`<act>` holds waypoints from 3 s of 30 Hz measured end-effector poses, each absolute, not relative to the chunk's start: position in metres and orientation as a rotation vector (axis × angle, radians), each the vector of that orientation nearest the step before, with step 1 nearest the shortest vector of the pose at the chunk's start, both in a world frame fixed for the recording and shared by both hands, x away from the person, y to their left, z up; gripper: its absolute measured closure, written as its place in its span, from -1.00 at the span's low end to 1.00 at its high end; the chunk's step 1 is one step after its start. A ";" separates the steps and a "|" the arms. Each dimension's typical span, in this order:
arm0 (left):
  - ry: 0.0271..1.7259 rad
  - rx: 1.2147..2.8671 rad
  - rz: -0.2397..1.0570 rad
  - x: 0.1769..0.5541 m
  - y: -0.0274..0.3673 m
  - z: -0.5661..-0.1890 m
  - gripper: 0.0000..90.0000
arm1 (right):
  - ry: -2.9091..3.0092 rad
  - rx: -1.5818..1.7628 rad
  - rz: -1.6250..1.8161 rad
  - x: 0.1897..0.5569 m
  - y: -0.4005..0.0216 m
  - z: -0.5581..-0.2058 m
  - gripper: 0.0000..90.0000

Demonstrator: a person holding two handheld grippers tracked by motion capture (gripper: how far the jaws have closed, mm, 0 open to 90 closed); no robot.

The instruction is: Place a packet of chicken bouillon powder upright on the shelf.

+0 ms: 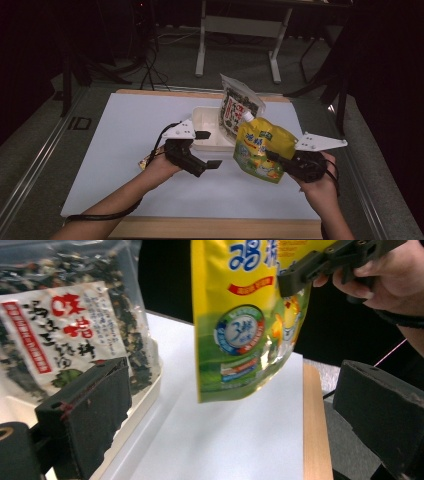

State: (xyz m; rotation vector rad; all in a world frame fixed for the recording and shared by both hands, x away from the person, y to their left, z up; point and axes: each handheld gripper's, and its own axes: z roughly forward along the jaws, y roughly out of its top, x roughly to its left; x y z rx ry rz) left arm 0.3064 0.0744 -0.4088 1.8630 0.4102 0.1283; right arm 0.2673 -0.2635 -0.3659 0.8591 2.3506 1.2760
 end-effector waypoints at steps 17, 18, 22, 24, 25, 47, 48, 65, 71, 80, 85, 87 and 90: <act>0.512 1.844 0.254 0.278 0.140 -0.435 -0.95 | 2.257 0.919 1.235 0.306 -0.199 -0.359 1.00; 0.530 1.838 0.270 0.275 0.146 -0.441 -0.95 | 2.256 0.940 1.255 0.314 -0.192 -0.363 1.00; 0.550 1.823 0.286 0.270 0.153 -0.453 -0.95 | 2.239 0.970 1.248 0.327 -0.178 -0.370 1.00; 0.545 1.816 0.298 0.267 0.155 -0.459 -0.95 | 2.224 0.993 1.236 0.332 -0.170 -0.375 1.00; 0.552 1.815 0.301 0.265 0.155 -0.463 -0.95 | 2.216 1.003 1.233 0.335 -0.166 -0.377 1.00; 0.548 1.858 0.319 0.245 0.145 -0.507 -0.94 | 2.032 1.266 1.151 0.392 -0.110 -0.400 1.00; 0.547 1.857 0.326 0.244 0.144 -0.508 -0.95 | 2.008 1.288 1.138 0.397 -0.108 -0.402 1.00; 0.555 1.855 0.334 0.246 0.145 -0.509 -0.94 | 2.031 1.431 1.073 0.417 -0.085 -0.420 0.99; 0.554 1.849 0.332 0.246 0.145 -0.509 -0.94 | 2.054 1.392 1.054 0.417 -0.078 -0.428 0.99; 0.553 1.854 0.322 0.247 0.145 -0.511 -0.94 | 2.089 1.309 1.040 0.420 -0.079 -0.434 1.00; 0.550 1.857 0.317 0.248 0.144 -0.512 -0.94 | 2.124 1.236 1.056 0.423 -0.084 -0.436 1.00; 0.548 1.859 0.315 0.247 0.143 -0.512 -0.94 | 2.124 1.201 1.041 0.423 -0.084 -0.437 1.00; 0.545 1.860 0.314 0.247 0.143 -0.512 -0.94 | 2.123 1.193 1.069 0.422 -0.085 -0.440 1.00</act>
